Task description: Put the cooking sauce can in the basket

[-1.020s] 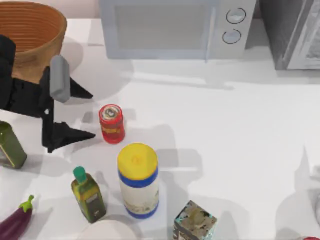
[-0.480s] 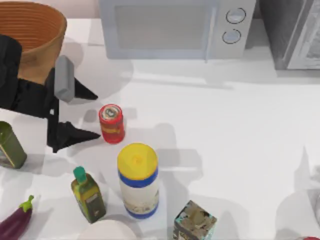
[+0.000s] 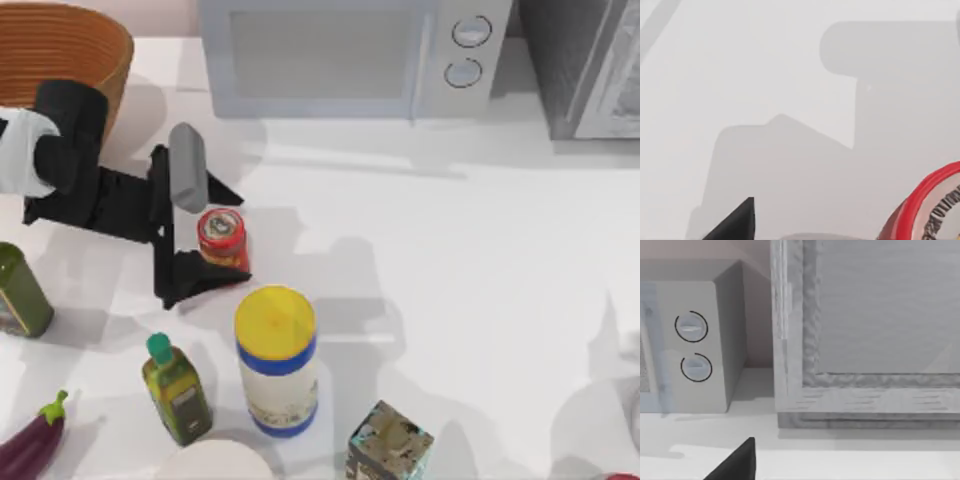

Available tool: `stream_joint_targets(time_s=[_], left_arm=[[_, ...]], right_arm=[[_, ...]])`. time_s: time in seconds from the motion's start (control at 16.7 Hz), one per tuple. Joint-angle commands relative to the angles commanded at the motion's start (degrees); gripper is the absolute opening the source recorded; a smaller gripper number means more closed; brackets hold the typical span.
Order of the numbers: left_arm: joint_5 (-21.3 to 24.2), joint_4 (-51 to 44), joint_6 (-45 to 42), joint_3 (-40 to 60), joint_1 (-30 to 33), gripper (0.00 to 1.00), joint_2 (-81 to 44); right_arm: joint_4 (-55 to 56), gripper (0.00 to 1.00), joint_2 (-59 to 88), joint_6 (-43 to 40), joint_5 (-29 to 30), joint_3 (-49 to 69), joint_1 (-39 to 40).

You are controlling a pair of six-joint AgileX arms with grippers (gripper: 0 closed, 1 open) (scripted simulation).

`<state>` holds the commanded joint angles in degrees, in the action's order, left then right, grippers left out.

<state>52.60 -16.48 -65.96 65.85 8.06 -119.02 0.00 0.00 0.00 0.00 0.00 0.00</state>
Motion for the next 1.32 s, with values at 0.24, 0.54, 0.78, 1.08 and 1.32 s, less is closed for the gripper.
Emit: stream_joint_targets(time_s=[0.24,0.54,0.78,1.08,1.32], left_arm=[[-0.37,4.73,1.57,-2.09,1.1,1.0,-1.43],[-0.38,4.85,1.6,-2.17,1.12,0.92,-1.45],[-0.38,4.85,1.6,-2.17,1.12,0.62,-1.45],[-0.38,4.85,1.6,-2.17,1.12,0.25,-1.45],[-0.38,4.85,1.6,-2.17,1.12,0.0,-1.45]], right_arm=[[0.0,1.0,0.0,0.0,0.0,0.0,0.0],[0.0,1.0,0.0,0.0,0.0,0.0,0.0],[0.0,1.0,0.0,0.0,0.0,0.0,0.0],[0.0,1.0,0.0,0.0,0.0,0.0,0.0],[0.0,1.0,0.0,0.0,0.0,0.0,0.0]])
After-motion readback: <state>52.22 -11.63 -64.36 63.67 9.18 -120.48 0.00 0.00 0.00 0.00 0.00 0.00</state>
